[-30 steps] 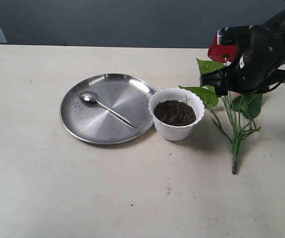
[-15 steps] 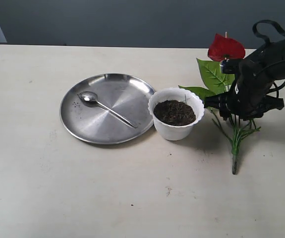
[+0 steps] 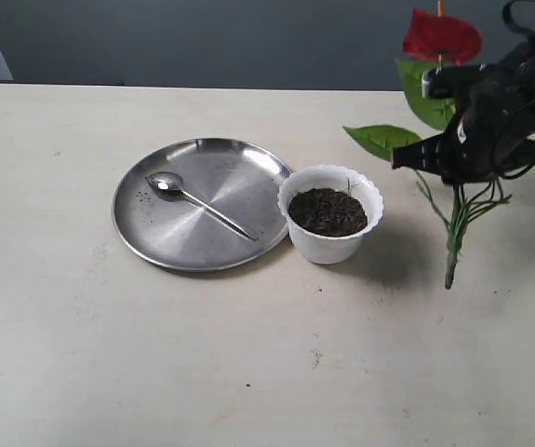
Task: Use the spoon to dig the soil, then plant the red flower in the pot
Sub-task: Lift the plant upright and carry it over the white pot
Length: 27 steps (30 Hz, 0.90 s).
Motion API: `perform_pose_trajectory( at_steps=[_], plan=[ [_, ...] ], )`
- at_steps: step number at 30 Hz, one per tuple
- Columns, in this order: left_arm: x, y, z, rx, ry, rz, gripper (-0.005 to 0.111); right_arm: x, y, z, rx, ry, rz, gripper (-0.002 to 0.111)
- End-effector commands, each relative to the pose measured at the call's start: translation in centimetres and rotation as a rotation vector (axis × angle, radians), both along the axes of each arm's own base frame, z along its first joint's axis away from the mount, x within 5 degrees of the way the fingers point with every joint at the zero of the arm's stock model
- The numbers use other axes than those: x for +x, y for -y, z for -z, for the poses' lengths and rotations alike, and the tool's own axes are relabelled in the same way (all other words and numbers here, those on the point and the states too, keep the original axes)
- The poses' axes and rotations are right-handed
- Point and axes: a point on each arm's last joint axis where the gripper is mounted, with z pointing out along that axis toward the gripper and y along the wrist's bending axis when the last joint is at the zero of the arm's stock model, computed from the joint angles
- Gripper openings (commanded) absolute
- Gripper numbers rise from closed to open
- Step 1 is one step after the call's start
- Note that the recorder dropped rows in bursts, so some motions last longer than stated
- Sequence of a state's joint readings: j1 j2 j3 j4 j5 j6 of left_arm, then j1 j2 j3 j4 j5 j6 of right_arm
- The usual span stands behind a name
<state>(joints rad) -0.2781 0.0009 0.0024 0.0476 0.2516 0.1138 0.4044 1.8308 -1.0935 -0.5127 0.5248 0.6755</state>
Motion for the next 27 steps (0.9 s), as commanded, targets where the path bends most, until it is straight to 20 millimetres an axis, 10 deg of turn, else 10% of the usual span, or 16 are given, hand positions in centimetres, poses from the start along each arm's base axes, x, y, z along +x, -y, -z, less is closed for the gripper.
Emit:
perform_pose_trajectory(
  at_steps=[1,10,18,27],
  plan=[
    [0.0,0.1,-0.2,-0.014,0.013,0.006,0.0,-0.8,0.1,-5.1,-0.03,0.167,-0.078,0.001],
    [0.0,0.1,-0.2,-0.014,0.013,0.006,0.0,-3.6,-3.5,-12.4,0.093,0.537,-0.355,0.001],
    [0.0,0.1,-0.2,-0.014,0.013,0.006,0.0,-6.1,-7.1,-11.2,0.37,0.678,-0.699,0.001],
    [0.0,0.1,-0.2,-0.014,0.013,0.006,0.0,-5.2,-5.7,-11.4,0.4,0.825,-0.46,0.001]
  ],
)
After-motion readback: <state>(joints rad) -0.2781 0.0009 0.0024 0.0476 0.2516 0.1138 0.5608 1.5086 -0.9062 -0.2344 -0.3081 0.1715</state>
